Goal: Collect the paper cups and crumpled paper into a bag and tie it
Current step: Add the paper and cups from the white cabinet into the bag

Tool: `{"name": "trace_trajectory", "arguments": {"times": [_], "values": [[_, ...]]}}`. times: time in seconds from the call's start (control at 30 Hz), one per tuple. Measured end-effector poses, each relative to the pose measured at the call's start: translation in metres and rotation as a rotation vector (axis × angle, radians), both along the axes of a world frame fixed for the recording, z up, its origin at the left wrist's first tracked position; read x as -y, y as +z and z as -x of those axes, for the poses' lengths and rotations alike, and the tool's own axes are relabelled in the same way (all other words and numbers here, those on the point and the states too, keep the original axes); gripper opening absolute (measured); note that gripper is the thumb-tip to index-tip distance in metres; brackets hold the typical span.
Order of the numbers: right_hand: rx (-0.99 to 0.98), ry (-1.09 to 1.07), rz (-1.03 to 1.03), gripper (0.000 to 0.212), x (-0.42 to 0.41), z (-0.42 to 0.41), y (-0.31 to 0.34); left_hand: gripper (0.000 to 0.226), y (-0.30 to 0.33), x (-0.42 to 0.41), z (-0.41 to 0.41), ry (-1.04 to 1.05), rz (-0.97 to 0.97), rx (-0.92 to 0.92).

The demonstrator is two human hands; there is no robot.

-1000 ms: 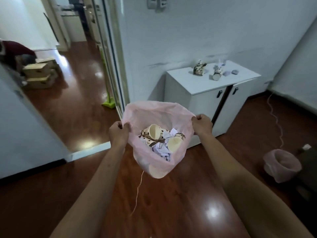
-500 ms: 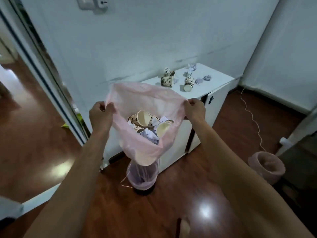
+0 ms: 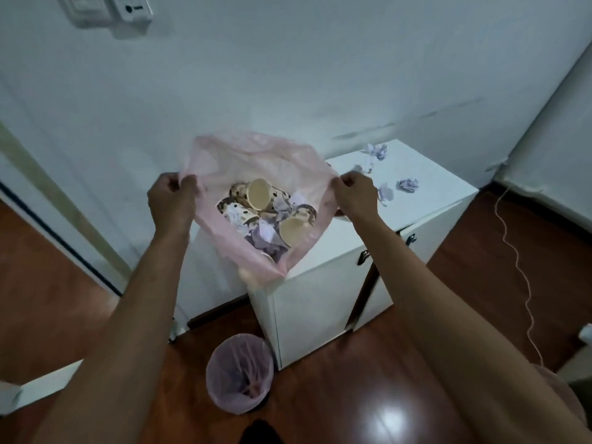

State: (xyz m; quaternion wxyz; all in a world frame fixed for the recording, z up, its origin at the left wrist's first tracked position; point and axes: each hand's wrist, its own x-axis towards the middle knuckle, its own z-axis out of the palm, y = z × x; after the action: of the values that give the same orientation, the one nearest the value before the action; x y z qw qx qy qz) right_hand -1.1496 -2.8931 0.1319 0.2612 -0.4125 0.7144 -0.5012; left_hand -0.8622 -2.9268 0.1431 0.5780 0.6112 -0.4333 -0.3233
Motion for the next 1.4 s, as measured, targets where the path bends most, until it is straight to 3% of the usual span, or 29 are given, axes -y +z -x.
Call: {"name": "trace_trajectory", "arguments": {"times": [0.2, 0.33, 0.4, 0.47, 0.53, 0.63, 0.73, 0.87, 1.3, 1.4], "values": [[-0.297, 0.110, -0.127, 0.017, 0.060, 0.047, -0.050, 0.009, -0.034, 0.055, 0.043, 0.058, -0.003, 0.001], [-0.323, 0.130, -0.171, 0.058, 0.104, 0.072, -0.053, 0.015, -0.037, 0.092, 0.059, 0.073, -0.001, 0.038], [-0.356, 0.155, -0.228, 0.068, 0.124, 0.081, -0.049, 0.013, -0.041, 0.103, 0.065, 0.070, -0.010, 0.063], [-0.352, 0.229, -0.292, 0.064, 0.145, 0.090, -0.042, 0.013, -0.042, 0.113, 0.070, 0.082, -0.008, 0.074], [-0.331, 0.321, -0.383, 0.047, 0.164, 0.099, -0.040, 0.018, -0.042, 0.122, 0.075, 0.097, -0.009, 0.073], [-0.469, 0.412, -0.539, 0.029, 0.182, 0.112, -0.041, 0.022, -0.042, 0.128, 0.084, 0.127, -0.027, 0.071], [-0.688, 0.489, -0.696, 0.028, 0.191, 0.121, -0.046, 0.021, -0.039, 0.128, 0.090, 0.154, -0.035, 0.074], [-0.722, 0.618, -0.849, 0.036, 0.197, 0.129, -0.053, 0.023, -0.037, 0.122, 0.101, 0.189, -0.042, 0.091], [-1.122, 0.981, -0.659, 0.075, 0.193, 0.159, -0.098, 0.012, -0.040, 0.049, 0.148, 0.401, -0.100, 0.308], [-1.162, 0.945, -0.433, 0.048, 0.193, 0.170, -0.107, 0.010, -0.048, 0.032, 0.152, 0.501, -0.104, 0.335]]}}
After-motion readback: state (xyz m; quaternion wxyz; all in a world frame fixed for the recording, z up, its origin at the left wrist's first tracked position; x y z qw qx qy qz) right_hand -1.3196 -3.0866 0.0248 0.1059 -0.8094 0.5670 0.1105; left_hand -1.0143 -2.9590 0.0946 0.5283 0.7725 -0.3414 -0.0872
